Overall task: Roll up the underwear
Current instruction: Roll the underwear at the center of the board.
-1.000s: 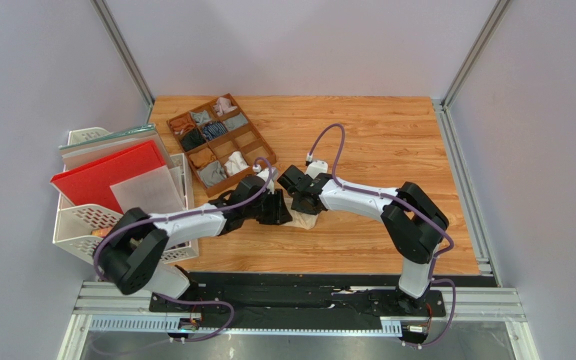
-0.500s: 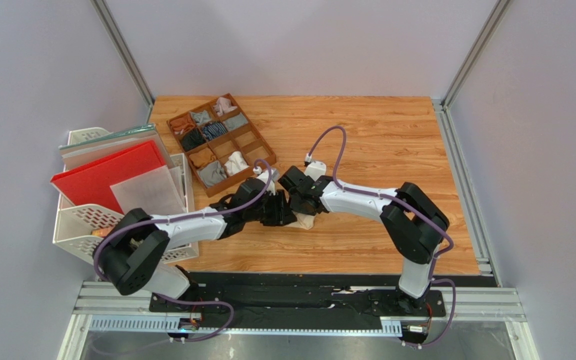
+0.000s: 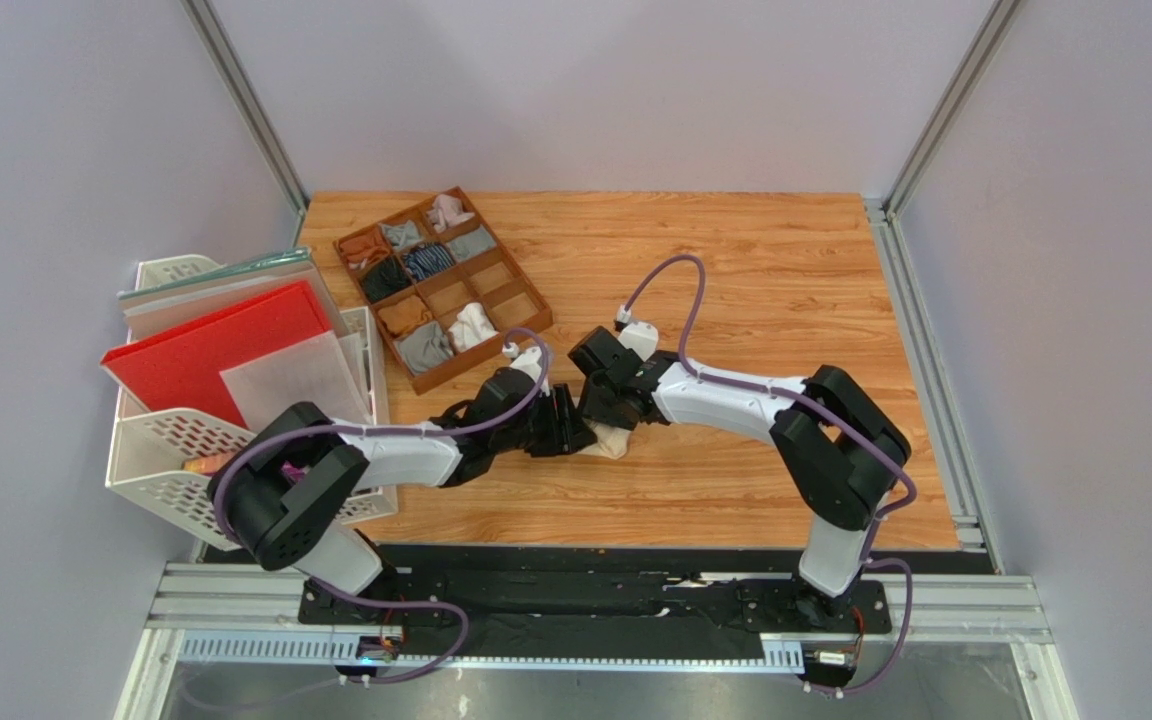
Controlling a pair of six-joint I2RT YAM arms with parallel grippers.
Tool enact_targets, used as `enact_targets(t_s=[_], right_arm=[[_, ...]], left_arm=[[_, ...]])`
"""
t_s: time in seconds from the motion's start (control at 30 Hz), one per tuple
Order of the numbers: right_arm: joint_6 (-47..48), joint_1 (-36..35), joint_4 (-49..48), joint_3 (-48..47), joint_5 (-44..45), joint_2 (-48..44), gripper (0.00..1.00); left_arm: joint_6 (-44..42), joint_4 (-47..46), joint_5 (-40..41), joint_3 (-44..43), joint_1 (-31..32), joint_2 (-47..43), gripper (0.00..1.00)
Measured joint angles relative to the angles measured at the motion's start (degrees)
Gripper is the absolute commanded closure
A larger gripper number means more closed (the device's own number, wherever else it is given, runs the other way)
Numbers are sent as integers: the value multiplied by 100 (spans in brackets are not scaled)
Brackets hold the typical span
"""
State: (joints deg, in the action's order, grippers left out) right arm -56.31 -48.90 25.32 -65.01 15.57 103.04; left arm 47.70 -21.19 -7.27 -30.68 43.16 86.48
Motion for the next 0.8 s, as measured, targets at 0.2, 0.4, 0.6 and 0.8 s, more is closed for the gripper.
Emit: enact_targets(t_s=[0.2, 0.4, 0.6, 0.8], right_arm=[[74, 96, -103, 55, -212, -24, 54], [243, 98, -245, 142, -376, -72, 54], [330, 118, -330, 197, -505, -94, 54], [391, 157, -420, 256, -610, -129, 50]], left_arm=[[166, -378, -15, 55, 24, 326, 46], [352, -905, 127, 398, 33, 243, 45], [372, -918, 186, 413, 33, 232, 45], [498, -907, 199, 402, 33, 245, 44]])
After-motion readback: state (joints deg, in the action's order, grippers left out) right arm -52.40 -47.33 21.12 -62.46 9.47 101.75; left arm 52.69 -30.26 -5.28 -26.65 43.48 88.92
